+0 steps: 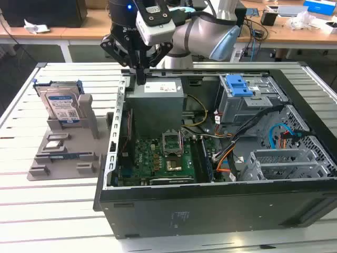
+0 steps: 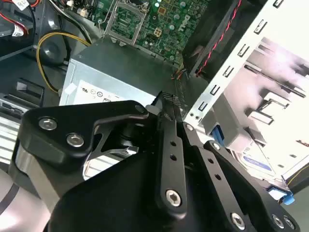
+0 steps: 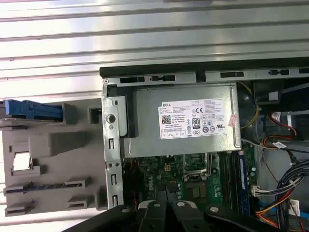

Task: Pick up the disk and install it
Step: 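Reach for the disk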

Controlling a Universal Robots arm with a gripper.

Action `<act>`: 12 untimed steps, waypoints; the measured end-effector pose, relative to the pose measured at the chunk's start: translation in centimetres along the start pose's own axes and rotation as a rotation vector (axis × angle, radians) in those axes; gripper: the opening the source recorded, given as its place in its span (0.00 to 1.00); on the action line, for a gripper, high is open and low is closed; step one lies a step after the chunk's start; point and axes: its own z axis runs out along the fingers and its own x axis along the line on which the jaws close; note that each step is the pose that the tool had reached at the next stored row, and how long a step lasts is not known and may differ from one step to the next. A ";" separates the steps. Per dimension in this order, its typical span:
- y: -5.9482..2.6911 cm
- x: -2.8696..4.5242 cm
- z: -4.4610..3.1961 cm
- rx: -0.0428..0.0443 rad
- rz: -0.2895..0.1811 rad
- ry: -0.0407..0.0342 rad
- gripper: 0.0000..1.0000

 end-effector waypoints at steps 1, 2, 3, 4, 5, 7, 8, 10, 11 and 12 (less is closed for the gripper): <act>-0.01 0.15 0.00 -0.0001 0.000 -0.0001 0.11; -0.03 0.43 -0.01 0.0001 0.000 0.0000 0.11; -0.07 1.01 -0.03 0.0000 0.000 0.0000 0.11; -0.12 1.67 -0.04 -0.0001 0.000 -0.0001 0.11; -0.14 2.01 -0.05 0.0000 0.000 -0.0001 0.11; -0.20 2.78 -0.07 0.0000 0.000 0.0000 0.11; -0.22 3.10 -0.08 0.0000 0.000 0.0000 0.11; -0.25 3.48 -0.09 0.0001 0.000 0.0000 0.11; -0.27 3.70 -0.10 0.0000 0.000 -0.0001 0.11; -0.28 3.90 -0.10 0.0000 0.000 0.0000 0.11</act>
